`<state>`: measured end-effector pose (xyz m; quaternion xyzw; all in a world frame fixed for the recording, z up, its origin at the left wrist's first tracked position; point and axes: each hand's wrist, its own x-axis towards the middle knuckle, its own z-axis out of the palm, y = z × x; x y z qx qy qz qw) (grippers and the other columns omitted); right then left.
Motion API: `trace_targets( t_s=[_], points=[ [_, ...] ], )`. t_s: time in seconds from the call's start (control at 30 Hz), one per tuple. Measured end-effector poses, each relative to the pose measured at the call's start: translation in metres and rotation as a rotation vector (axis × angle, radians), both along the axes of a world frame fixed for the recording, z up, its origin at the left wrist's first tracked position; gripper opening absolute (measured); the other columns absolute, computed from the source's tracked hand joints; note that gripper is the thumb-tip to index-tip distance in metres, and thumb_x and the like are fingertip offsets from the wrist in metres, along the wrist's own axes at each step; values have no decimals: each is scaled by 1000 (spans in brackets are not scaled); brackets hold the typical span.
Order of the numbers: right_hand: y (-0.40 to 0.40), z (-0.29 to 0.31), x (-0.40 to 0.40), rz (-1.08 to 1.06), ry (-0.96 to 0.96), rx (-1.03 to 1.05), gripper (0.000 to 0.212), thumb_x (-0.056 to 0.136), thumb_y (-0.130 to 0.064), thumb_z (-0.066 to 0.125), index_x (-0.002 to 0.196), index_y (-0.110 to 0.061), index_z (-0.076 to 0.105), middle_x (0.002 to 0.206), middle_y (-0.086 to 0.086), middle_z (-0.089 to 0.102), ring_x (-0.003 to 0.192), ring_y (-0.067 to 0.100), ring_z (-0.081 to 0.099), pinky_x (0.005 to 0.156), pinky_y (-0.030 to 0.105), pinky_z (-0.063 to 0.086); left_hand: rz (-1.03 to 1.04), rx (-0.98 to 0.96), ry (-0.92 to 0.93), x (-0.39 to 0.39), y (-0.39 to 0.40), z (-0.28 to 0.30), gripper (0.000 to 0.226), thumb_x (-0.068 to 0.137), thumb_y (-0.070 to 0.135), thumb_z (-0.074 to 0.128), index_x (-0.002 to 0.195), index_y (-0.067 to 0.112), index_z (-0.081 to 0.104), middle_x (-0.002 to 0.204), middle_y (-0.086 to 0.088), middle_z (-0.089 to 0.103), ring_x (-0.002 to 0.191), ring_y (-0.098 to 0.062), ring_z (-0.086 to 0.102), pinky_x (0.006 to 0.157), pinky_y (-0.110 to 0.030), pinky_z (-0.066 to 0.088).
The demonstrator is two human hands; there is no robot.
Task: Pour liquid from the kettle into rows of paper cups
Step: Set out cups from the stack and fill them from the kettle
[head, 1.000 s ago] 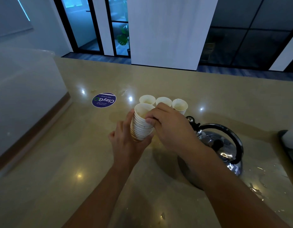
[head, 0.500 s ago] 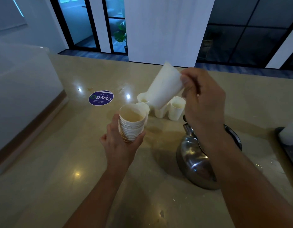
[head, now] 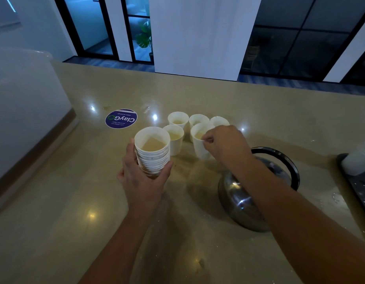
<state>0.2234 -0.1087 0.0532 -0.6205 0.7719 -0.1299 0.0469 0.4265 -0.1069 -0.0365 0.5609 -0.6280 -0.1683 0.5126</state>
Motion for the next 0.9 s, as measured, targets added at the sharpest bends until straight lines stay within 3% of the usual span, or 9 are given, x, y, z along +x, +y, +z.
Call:
trace_targets(
  t_s=[0.07,0.17,0.37,0.57,0.77,0.9],
  points=[
    [-6,-7,3,-3,14,64,25,95,-23,57,109,-27,78,100,6,73,86,23,65,78,32,55,3,14,12,0,1,1,105,71,44,86,143,48,10,146,4,39,119,6,32,105,-63,38],
    [-19,-18,7,17,61,182,24,94,-19,57,103,-22,78,94,5,71,78,21,59,68,28,47,12,22,19,0,-1,3,105,70,51,84,144,47,9,145,4,38,118,8,29,104,-63,39],
    [-36,-36,9,7,27,190,20,91,-14,59,96,-16,78,85,4,70,74,19,62,66,29,52,6,38,23,0,1,2,104,70,51,81,144,46,9,146,0,40,122,-3,35,103,-64,40],
    [-48,-39,8,-12,22,151,21,92,-13,59,95,-17,79,79,2,64,72,17,57,64,28,47,9,51,28,1,-1,2,102,70,54,78,144,47,8,143,7,37,119,8,27,102,-63,41],
    [-47,-38,9,-24,-1,120,21,94,-16,61,102,-21,79,86,2,65,77,18,58,66,29,45,10,51,28,1,1,0,106,72,48,84,144,48,7,146,2,38,120,4,28,104,-63,40],
    [-37,-28,7,-25,-61,149,44,93,-26,68,135,-35,62,122,3,67,106,25,65,79,33,50,-19,63,49,0,2,3,104,72,53,81,143,51,5,149,2,39,122,1,31,108,-62,35]
  ],
)
